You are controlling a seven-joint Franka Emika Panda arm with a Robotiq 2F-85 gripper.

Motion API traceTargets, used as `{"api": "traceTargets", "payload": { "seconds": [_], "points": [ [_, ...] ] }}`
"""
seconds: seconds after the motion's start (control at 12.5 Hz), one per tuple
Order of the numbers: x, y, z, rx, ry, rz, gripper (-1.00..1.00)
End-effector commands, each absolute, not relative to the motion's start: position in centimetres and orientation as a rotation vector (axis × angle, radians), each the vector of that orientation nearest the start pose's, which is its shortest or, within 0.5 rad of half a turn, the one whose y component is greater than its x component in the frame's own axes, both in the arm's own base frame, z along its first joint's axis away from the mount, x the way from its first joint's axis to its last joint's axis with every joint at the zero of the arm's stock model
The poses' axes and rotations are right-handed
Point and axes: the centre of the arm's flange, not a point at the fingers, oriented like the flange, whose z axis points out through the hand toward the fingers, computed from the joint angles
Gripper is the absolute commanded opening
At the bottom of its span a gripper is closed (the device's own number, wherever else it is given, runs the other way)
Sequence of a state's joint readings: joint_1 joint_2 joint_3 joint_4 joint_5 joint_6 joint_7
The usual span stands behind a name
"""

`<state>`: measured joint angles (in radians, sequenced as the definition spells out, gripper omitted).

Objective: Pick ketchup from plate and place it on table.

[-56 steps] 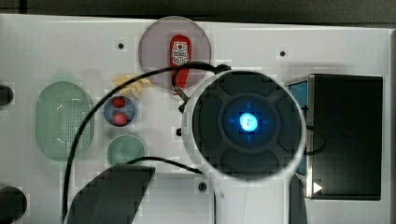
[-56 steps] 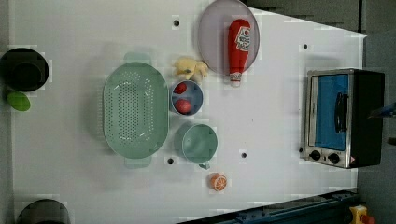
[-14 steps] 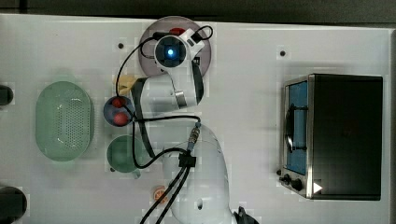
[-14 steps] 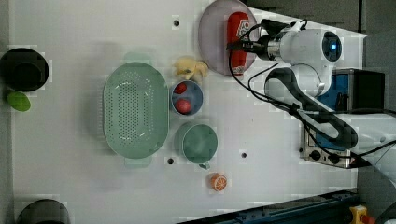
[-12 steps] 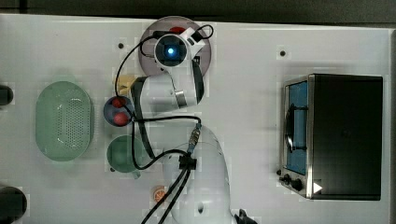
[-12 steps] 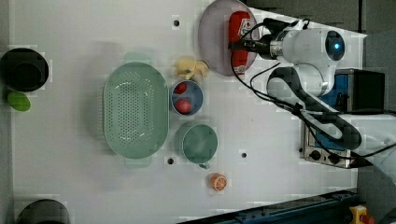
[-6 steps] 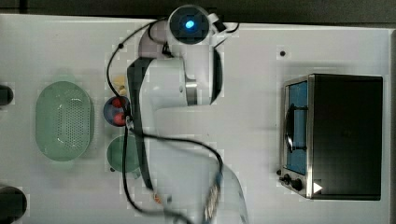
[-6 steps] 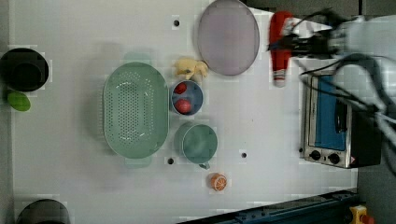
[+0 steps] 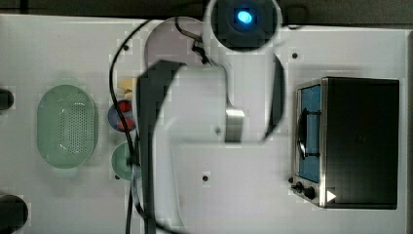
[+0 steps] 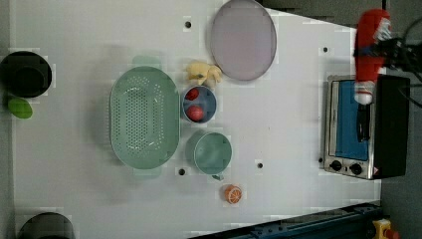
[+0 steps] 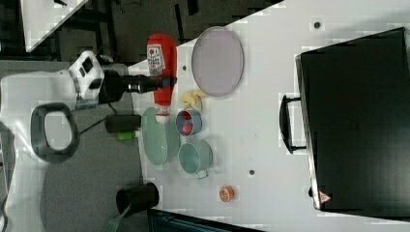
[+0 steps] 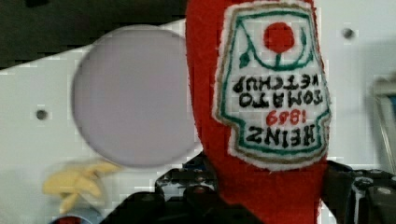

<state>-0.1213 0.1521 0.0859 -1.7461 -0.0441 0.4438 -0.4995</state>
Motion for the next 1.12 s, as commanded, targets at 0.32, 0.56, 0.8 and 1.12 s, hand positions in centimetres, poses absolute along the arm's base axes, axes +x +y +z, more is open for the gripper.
{"api": "traceTargets", "payload": {
  "seconds": [0.32,0.56,0.8,1.12],
  "points": [
    [55.1,-6.1,42.7,-3.106,0.603,0.066,0.24],
    [52.6,-7.1,38.7,-3.098,0.642,0.083,0.24],
    [50.6,-6.2,33.8,-3.072,0.758,0.032,0.24],
    [48.2,-3.1,27.6,-3.025,0.917,0.045,0.24]
  ]
}}
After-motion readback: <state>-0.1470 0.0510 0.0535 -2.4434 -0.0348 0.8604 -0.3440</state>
